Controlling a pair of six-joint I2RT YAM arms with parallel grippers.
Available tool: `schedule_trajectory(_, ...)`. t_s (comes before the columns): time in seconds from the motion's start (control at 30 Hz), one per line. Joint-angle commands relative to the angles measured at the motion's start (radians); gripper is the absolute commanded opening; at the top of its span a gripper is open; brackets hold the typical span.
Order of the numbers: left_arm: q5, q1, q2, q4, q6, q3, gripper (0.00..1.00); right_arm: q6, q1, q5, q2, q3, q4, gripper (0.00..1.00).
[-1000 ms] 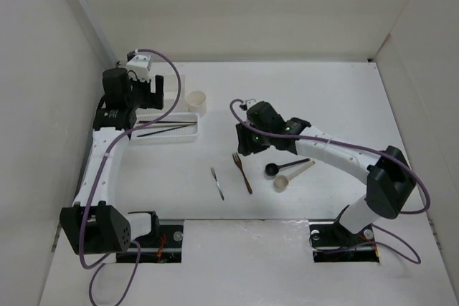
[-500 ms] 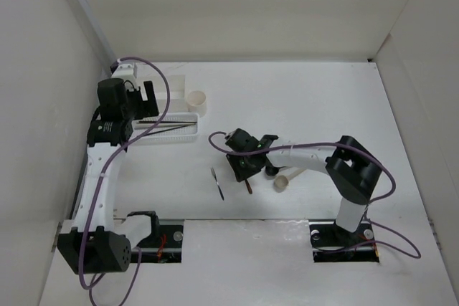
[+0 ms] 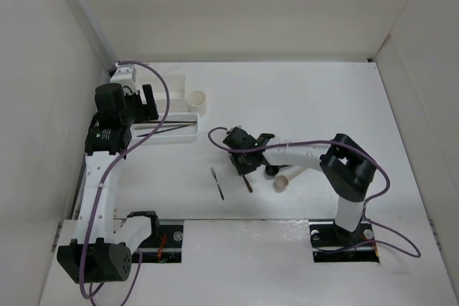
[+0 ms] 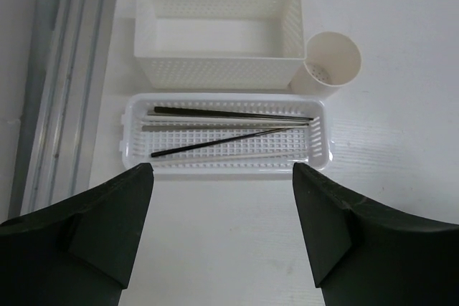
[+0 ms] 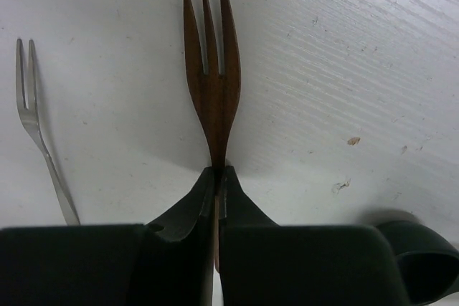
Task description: Sort the eating utensils into containers
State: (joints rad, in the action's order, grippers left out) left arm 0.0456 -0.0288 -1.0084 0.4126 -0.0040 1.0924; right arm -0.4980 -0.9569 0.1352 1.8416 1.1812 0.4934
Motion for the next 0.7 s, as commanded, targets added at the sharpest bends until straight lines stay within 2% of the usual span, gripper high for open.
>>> schedule_trajectory(0.0,0.100,-0.003,0.024,-0.014,-0.013,-0.003,0.75,-0.002,0.000,0.046,0.015,0.000,-0.018,0.00)
schedule_trajectory(0.03,0.149,-0.003,0.024,-0.014,-0.013,-0.003,0.75,0.028,0.000,0.046,-0.036,0.000,-0.036,0.00)
schedule_trajectory(0.07,0.268,-0.003,0.024,-0.014,0.019,0.010,0.76,0.044,0.000,0.035,-0.066,0.017,-0.079,0.00)
schedule_trajectory(0.17,0.494,0.024,0.015,0.012,0.082,0.047,0.76,0.104,0.000,0.061,-0.204,0.083,-0.185,0.00)
schedule_trajectory(0.2,0.645,0.024,0.014,0.023,0.154,0.075,0.78,0.113,0.000,0.087,-0.238,0.112,-0.222,0.00)
schedule_trajectory(0.3,0.863,0.052,0.014,0.032,0.232,0.101,0.81,0.122,0.000,0.129,-0.347,0.156,-0.367,0.00)
schedule_trajectory(0.47,0.974,0.128,0.039,-0.113,0.135,0.087,0.87,0.084,0.000,0.138,-0.370,0.274,-0.430,0.00)
schedule_trajectory(0.6,0.987,0.231,0.050,-0.236,0.035,0.066,0.96,0.027,0.000,0.129,-0.370,0.330,-0.431,0.00)
schedule_trajectory(0.67,0.976,0.253,0.050,-0.268,0.010,0.066,0.97,0.007,0.000,0.118,-0.370,0.330,-0.441,0.00)
